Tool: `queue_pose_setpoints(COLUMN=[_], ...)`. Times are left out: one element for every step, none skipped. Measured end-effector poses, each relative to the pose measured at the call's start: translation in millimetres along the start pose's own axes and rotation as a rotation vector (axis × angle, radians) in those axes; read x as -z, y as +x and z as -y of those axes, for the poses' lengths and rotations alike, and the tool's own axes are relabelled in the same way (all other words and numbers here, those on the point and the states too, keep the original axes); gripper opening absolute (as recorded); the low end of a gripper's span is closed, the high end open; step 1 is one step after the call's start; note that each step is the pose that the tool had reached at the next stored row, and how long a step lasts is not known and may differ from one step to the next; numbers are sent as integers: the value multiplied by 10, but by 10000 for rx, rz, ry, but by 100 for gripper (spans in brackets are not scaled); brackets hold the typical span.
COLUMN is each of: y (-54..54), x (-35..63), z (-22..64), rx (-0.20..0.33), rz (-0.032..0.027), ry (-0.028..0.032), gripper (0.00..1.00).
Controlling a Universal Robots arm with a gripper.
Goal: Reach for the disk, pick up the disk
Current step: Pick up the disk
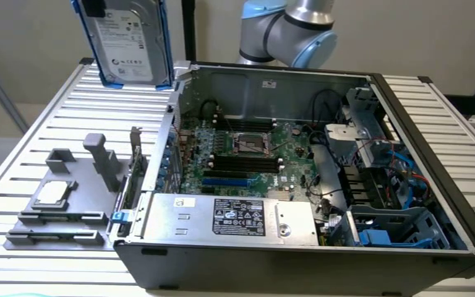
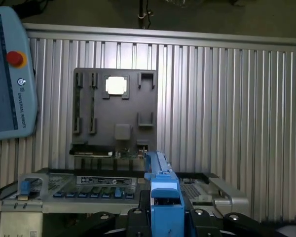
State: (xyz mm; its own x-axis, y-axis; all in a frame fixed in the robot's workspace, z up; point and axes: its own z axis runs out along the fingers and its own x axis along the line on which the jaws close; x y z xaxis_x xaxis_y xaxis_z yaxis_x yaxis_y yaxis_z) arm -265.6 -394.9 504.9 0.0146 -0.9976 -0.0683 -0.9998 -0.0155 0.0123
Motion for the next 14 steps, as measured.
queue_pose_setpoints(y=[5, 10, 17, 24, 34, 47, 63, 77, 93, 112, 133, 154, 177, 199], x=[6, 13, 18, 21, 23, 24, 26, 27, 29, 30, 32, 34, 36, 38], z=[43, 89, 136, 181, 225, 270, 319, 362, 407, 454, 499, 540, 583, 624], rx=[-1, -2, 0, 0, -1, -1, 1, 0, -1, 0, 1, -1, 0, 0], rz=[26, 52, 74, 88, 94, 95, 95, 95, 95, 96, 96, 95, 96, 95], ry=[0, -2, -4, -4, -5, -6, -6, -6, -6, -6, -5, -5, -5, -6], gripper=[33, 33, 33, 33, 33, 33, 33, 33, 33, 33, 33, 33, 33, 33])
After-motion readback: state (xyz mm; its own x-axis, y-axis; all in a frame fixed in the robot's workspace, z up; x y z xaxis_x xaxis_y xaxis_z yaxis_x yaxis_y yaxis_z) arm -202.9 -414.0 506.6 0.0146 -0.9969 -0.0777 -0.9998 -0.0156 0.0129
